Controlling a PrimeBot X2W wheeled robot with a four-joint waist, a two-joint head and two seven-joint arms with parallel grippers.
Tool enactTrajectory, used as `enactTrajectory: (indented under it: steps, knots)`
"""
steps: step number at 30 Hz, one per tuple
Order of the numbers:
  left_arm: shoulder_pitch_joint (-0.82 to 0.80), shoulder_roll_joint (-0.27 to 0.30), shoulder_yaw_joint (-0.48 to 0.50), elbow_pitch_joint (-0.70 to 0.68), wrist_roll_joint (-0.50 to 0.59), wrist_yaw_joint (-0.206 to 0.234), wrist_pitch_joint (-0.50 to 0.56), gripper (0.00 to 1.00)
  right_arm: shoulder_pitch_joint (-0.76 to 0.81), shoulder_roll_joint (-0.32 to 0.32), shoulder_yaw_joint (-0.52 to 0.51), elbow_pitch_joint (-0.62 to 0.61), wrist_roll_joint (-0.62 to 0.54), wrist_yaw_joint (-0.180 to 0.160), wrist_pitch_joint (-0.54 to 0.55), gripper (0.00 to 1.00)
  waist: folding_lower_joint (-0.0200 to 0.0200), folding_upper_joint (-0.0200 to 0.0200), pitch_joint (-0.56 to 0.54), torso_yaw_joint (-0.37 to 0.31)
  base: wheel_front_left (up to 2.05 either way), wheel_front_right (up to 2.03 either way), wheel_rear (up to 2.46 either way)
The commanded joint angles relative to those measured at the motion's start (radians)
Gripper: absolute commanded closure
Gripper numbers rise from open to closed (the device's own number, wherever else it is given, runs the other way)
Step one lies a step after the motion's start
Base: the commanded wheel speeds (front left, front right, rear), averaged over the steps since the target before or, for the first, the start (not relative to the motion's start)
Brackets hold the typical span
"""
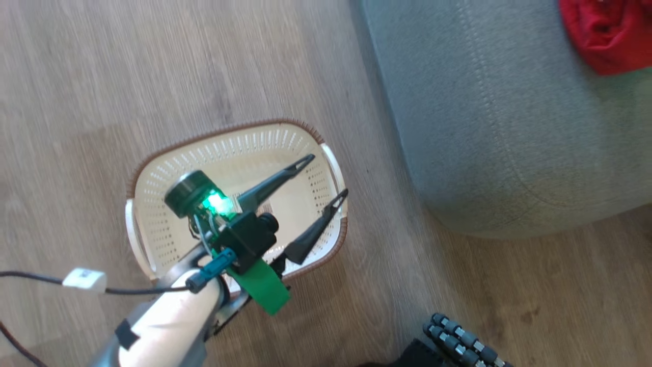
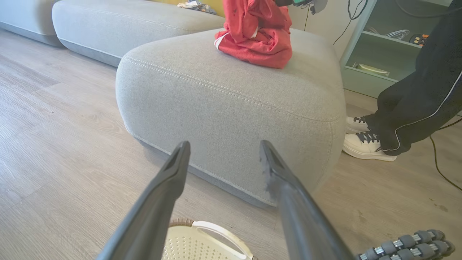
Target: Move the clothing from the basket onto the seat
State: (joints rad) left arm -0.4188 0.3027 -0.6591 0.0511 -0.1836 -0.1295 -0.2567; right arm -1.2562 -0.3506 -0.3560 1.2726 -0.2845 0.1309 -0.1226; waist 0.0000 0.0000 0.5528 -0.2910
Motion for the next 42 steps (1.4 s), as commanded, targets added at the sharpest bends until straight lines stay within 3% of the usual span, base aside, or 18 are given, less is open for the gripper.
enactTrajectory:
  steps: [1, 10, 16, 21, 29, 36, 42]
  knots:
    - [0.021, -0.006, 0.025, -0.027, 0.007, -0.001, -0.005, 0.00, 0.004, -0.011, 0.014, -0.022, -0.010, 0.000, 0.001, 0.00, 0.0000, 0.0000, -0.039, -0.009, 0.00, 0.00, 0.00]
    - [0.057, -0.068, 0.046, -0.004, 0.009, -0.001, -0.005, 0.00, 0.006, -0.015, 0.131, 0.002, 0.023, 0.000, -0.044, 0.00, 0.0000, 0.0000, -0.168, -0.015, 0.00, 0.00, 0.00]
    - [0.091, -0.105, 0.080, 0.009, 0.015, -0.001, -0.005, 0.00, 0.029, 0.030, 0.192, -0.005, 0.160, 0.000, -0.127, 0.00, 0.0000, 0.0000, -0.263, -0.003, 0.00, 0.00, 0.00]
    - [0.115, -0.129, 0.137, 0.016, 0.039, -0.001, -0.005, 0.00, 0.152, 0.076, 0.353, -0.213, 0.402, 0.000, -0.139, 0.00, 0.0000, 0.0000, -0.345, 0.020, 0.00, 0.00, 0.00]
    - [0.160, -0.173, 0.233, 0.020, 0.076, -0.001, -0.005, 0.00, 0.442, -0.039, 0.552, -0.626, 0.712, 0.000, -0.139, 0.00, 0.0000, 0.0000, -0.418, 0.077, 0.00, 0.00, 0.00]
    - [0.203, -0.201, 0.327, 0.011, 0.102, 0.025, -0.005, 0.00, 0.647, -0.070, 0.643, -0.899, 0.834, 0.000, -0.139, 0.00, 0.0000, 0.0000, -0.466, 0.143, 0.00, 0.00, 0.00]
    - [0.238, -0.225, 0.426, -0.010, 0.090, 0.077, -0.005, 0.00, 0.762, -0.046, 0.635, -1.009, 0.850, 0.000, -0.139, 0.00, 0.0000, 0.0000, -0.491, 0.190, 0.00, 0.00, 0.00]
